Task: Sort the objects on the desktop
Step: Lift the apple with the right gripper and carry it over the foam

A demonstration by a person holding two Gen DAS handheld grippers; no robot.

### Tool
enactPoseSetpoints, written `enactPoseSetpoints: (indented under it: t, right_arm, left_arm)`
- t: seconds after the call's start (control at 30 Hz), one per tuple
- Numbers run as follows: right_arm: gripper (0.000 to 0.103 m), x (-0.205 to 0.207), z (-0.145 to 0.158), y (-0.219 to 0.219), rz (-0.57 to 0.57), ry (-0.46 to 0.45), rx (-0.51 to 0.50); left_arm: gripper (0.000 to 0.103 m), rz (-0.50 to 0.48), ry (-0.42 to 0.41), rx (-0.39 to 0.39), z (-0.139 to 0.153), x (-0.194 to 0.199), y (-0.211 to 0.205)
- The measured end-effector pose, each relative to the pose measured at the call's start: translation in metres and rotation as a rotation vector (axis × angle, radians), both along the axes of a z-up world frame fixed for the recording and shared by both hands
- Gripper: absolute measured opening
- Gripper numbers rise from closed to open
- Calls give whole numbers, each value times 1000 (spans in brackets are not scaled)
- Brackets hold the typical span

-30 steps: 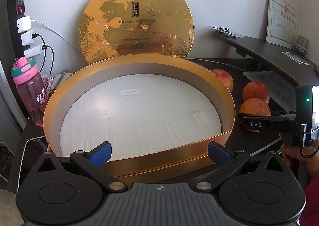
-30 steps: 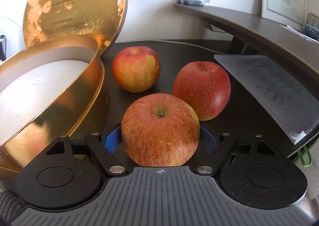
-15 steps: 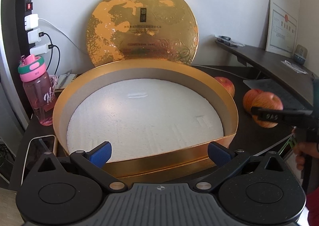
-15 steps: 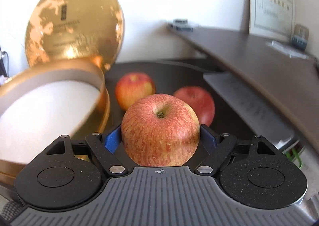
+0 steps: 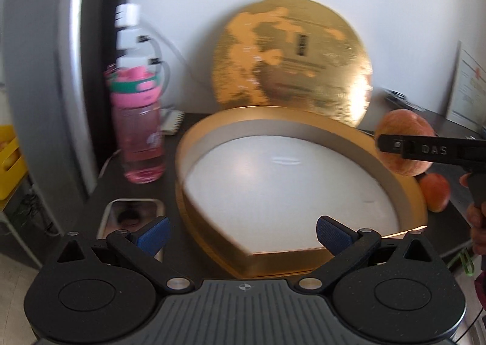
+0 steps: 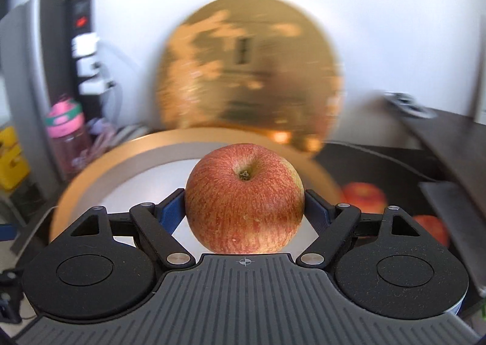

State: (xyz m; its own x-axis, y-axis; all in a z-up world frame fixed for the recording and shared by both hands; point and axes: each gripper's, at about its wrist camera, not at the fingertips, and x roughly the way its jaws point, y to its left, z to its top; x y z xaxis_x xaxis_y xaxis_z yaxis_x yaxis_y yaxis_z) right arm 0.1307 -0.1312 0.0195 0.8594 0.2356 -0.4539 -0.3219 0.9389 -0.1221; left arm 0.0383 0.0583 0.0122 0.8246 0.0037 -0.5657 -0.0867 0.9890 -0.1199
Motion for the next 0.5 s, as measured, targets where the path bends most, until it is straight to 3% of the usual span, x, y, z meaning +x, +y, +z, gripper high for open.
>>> enactPoseSetpoints:
  t: [0.23,0.5]
  right_arm:
    - [82,41,-18,77,90,94,-103]
    - [82,92,-50,131,117,174,-233]
  left_arm:
    - [103,14,2,-22,-7,-5,27]
    - [103,-22,8,-46,-17,-7,39]
